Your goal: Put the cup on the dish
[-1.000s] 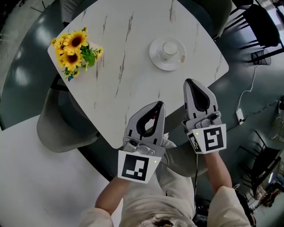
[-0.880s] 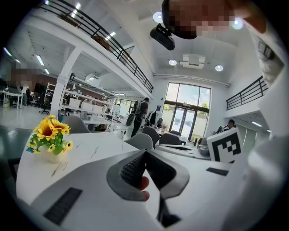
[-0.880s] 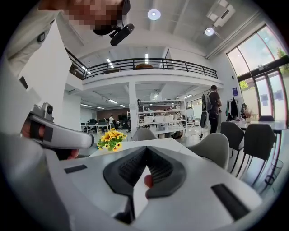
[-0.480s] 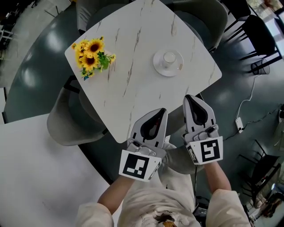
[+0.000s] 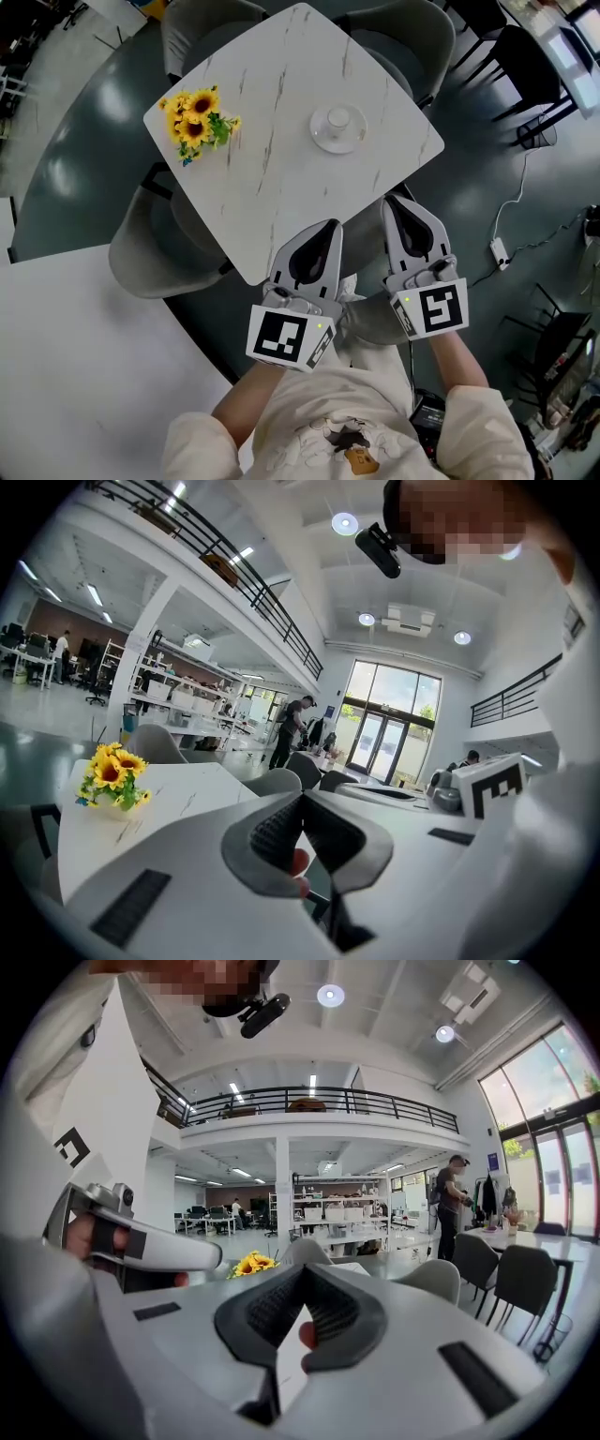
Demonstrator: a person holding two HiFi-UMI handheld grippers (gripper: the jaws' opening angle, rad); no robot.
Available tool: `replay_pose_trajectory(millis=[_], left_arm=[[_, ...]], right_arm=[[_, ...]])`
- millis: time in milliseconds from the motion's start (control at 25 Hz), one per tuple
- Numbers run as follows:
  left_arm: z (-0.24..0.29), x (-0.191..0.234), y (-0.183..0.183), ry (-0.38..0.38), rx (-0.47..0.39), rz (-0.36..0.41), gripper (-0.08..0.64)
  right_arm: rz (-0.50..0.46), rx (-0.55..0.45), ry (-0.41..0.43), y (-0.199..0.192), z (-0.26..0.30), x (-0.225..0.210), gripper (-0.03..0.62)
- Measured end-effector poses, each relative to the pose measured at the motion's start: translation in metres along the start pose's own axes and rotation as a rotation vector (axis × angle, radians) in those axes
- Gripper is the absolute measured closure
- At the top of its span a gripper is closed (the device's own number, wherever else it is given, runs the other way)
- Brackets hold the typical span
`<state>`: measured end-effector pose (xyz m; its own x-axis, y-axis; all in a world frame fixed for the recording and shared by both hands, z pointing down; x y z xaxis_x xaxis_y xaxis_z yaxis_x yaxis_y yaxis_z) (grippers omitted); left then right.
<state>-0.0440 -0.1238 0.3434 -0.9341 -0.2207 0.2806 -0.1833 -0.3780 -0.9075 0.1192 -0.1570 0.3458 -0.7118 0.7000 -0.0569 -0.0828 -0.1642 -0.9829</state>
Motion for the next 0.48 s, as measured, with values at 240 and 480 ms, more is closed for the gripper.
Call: replay_pose_trajectory(millis=[240, 480], left_arm=[[-0.021, -0.019, 0.018, -0.038, -0.002, 0.005, 0.557], [-0.04, -0.031, 0.03, -0.058, -0.001, 0.005, 0.557]], right_arm=[[0.013, 0.004, 0.003, 0.019, -0.027, 0.005, 0.588], [0.024, 0.002, -0.003, 0.039, -0.05, 0.004, 0.588]])
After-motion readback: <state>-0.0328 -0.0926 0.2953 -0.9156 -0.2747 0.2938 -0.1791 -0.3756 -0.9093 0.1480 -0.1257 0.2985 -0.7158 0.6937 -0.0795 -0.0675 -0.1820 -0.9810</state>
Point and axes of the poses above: the fingertips, and each gripper's own axes: z forward along the fingers, x to its left, y out of its top, the point moved 8 cm from there along -z, backward along the fingers, and after that the axes turned 13 degrees about y, right-handed, at the moved point
